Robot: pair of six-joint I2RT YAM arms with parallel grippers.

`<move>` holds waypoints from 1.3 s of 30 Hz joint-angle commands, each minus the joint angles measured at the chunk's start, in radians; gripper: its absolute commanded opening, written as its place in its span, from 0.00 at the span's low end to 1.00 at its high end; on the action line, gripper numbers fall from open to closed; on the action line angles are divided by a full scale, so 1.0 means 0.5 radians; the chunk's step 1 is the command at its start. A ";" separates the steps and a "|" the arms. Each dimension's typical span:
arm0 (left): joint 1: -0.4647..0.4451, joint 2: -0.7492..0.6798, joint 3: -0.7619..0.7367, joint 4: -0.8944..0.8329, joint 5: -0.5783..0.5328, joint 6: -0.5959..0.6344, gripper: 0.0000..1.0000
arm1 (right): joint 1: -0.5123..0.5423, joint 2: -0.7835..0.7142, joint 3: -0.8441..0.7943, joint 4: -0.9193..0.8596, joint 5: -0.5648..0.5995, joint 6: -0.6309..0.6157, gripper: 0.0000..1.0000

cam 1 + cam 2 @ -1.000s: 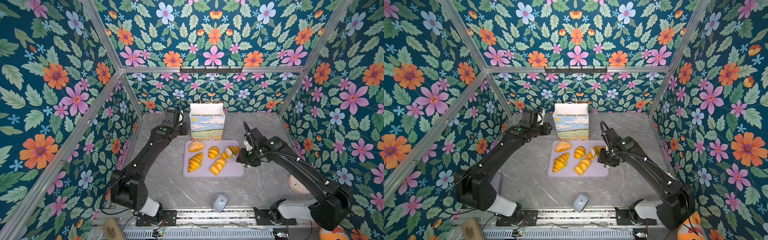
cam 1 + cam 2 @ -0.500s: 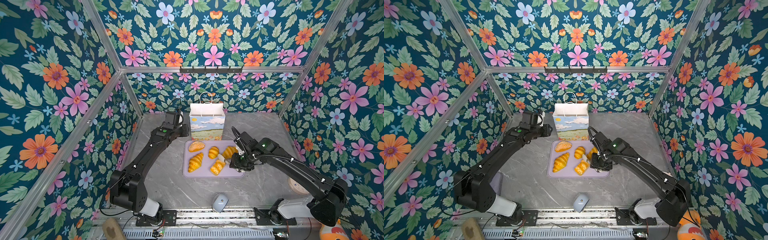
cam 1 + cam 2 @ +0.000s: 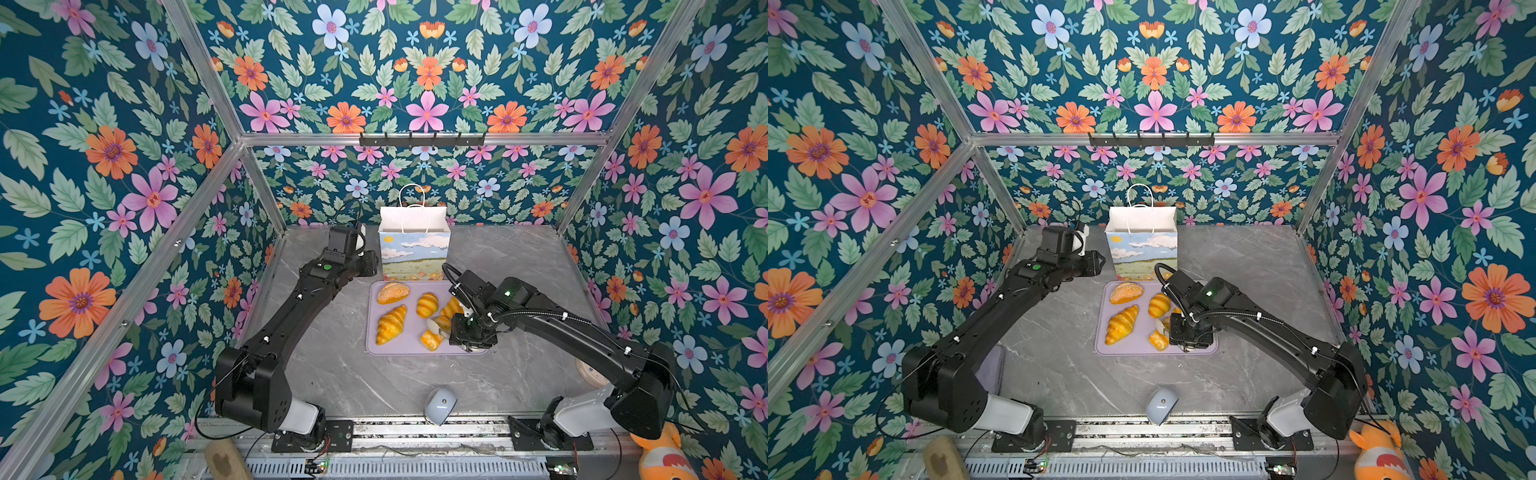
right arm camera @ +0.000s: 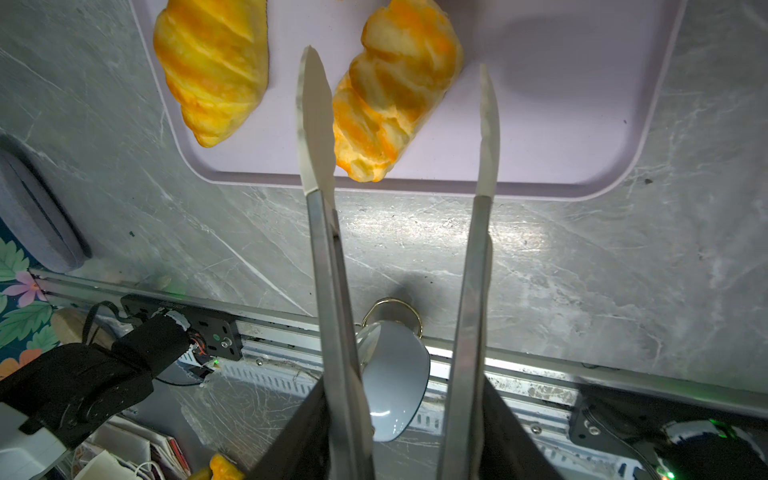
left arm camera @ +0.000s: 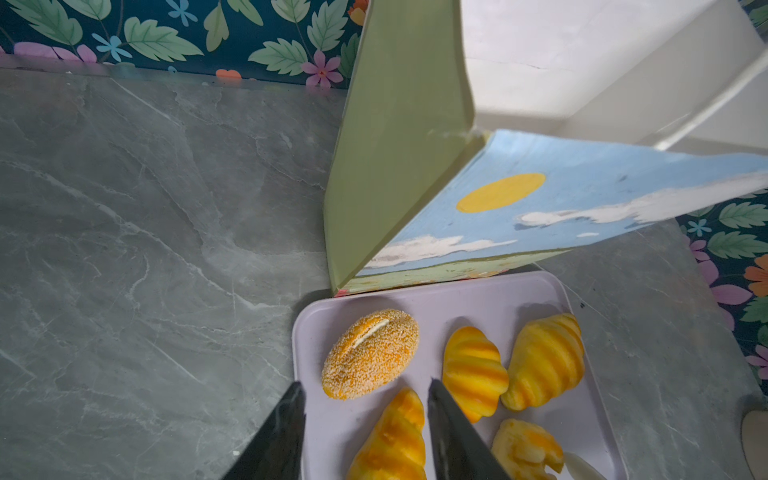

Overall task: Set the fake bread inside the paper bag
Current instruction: 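Lower the open tongs over the orange-streaked croissant with right gripper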

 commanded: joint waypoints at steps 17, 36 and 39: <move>0.002 -0.041 -0.032 0.043 0.008 -0.001 0.50 | 0.046 0.156 0.110 -0.021 0.035 0.056 0.51; 0.003 -0.039 -0.047 0.048 -0.003 0.008 0.50 | 0.071 0.390 0.351 -0.286 0.166 0.010 0.48; 0.003 -0.035 -0.041 0.047 -0.002 0.014 0.50 | 0.086 0.400 0.370 -0.292 0.149 0.001 0.46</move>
